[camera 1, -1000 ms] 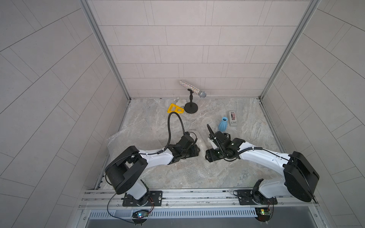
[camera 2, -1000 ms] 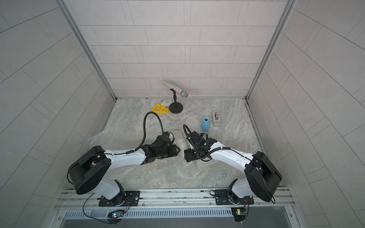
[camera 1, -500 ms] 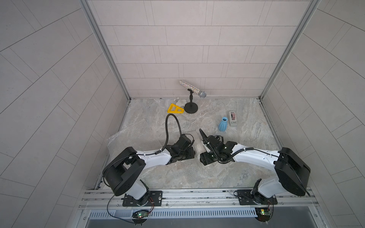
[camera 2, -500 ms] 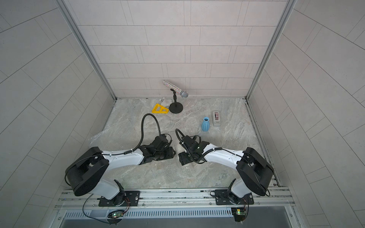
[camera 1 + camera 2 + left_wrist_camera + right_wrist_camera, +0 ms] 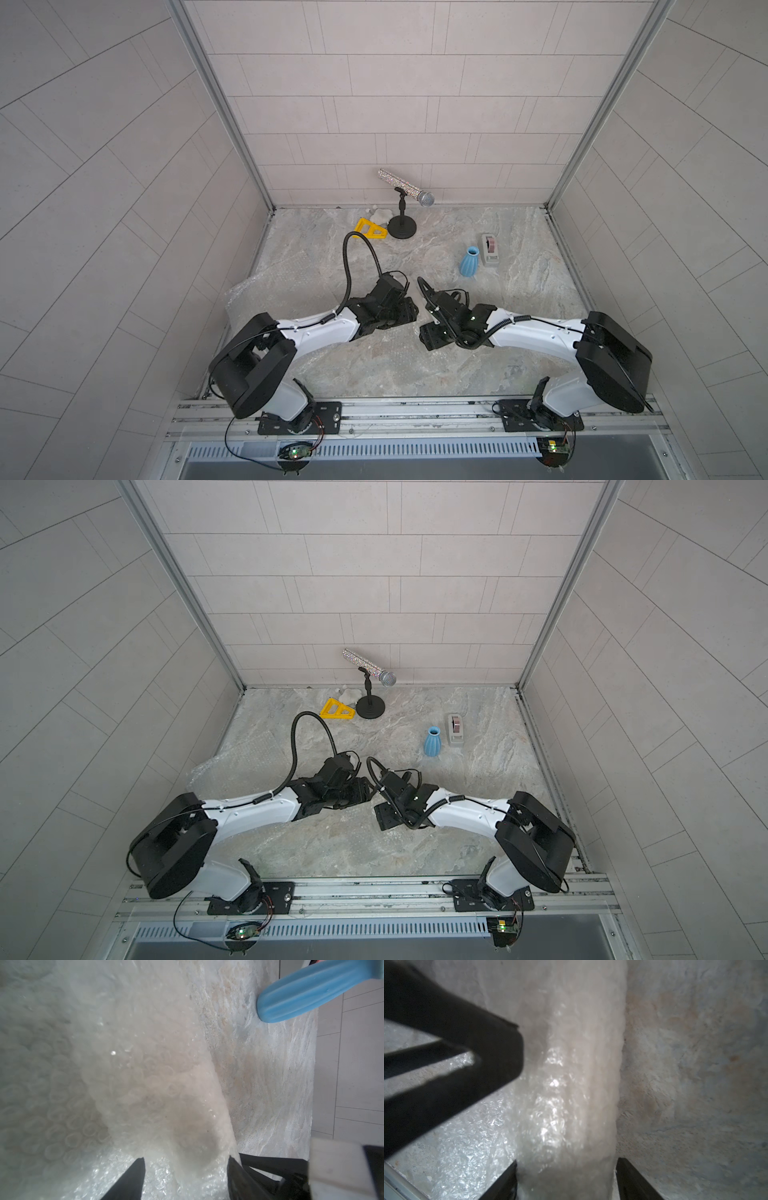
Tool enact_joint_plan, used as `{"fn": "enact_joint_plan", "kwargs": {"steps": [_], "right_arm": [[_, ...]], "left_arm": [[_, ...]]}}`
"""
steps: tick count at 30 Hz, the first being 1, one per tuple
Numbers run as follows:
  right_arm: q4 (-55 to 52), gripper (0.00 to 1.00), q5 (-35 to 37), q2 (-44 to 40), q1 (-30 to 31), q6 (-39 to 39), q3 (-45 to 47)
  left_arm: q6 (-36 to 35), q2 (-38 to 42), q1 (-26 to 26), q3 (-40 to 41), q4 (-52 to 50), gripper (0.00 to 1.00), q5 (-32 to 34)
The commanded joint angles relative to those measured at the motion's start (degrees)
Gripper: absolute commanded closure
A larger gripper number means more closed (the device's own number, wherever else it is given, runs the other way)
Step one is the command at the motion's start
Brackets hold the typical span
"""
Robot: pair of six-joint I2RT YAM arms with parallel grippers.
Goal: Wrap vases in bubble wrap
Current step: Wrap the vase in bubble wrap.
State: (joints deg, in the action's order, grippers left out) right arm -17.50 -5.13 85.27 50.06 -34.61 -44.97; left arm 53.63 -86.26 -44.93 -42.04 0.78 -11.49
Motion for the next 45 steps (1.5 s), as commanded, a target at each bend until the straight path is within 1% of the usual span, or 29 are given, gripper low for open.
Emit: {"fn": "enact_joint_plan", "kwargs": {"steps": [1,5,7,9,13,19,23,27,31,36,40,45], "right_arm": [[-2.94,0.27,6.5,0.21,-0.4,-0.52,1.97],[-3.19,0.27,7.64,-1.29,-0.36,-0.46,2.58],[-3.4,0.27,8.26,-2.94,-0.4,-0.13,2.87],[-3.93,0.25,7.95,-4.32,-0.41,0.4,2.55],[-5.17,0.22,6.12,-8.13,-0.4,1.77,2.12],[-4.92,0.15,1.75,-13.64,-0.61,1.39,2.82],[-4.81,0.13,-1.28,-14.95,-1.75,1.08,3.48],[-4.92,0.13,-6.76,-13.26,-4.61,1.15,3.22],[-4.93,0.14,-10.0,-9.95,-6.78,1.74,2.08],[-4.26,0.17,-15.58,-2.57,-7.08,3.67,-1.34],[-2.93,0.22,-16.76,1.86,-6.81,3.86,-2.26],[-3.1,0.27,-13.28,3.8,-6.3,4.45,-0.91]], "left_arm": [[1.15,-2.31,-1.71,-2.29,1.28,0.31,-0.63],[0.82,-3.44,-2.12,-0.95,-0.56,0.31,1.73],[0.46,-3.06,-2.1,0.9,-1.4,0.32,4.05],[-0.25,-2.75,-2.09,1.96,-2.46,0.35,4.81],[-1.92,-1.86,-1.9,4.45,-3.84,0.4,6.09],[-3.17,0.16,-1.32,6.82,-4.78,0.42,7.35],[-3.61,0.82,-0.82,7.81,-4.96,0.43,7.31],[-3.76,1.69,-0.43,8.65,-5.04,0.45,7.73],[-4.06,1.95,-0.25,8.49,-4.92,0.46,7.54],[-4.14,2.27,-0.15,8.38,-4.84,0.47,7.31],[-4.14,2.51,0.11,7.88,-4.6,0.48,6.94],[-4.06,4.75,1.74,6.22,-5.27,0.48,5.05]]}}
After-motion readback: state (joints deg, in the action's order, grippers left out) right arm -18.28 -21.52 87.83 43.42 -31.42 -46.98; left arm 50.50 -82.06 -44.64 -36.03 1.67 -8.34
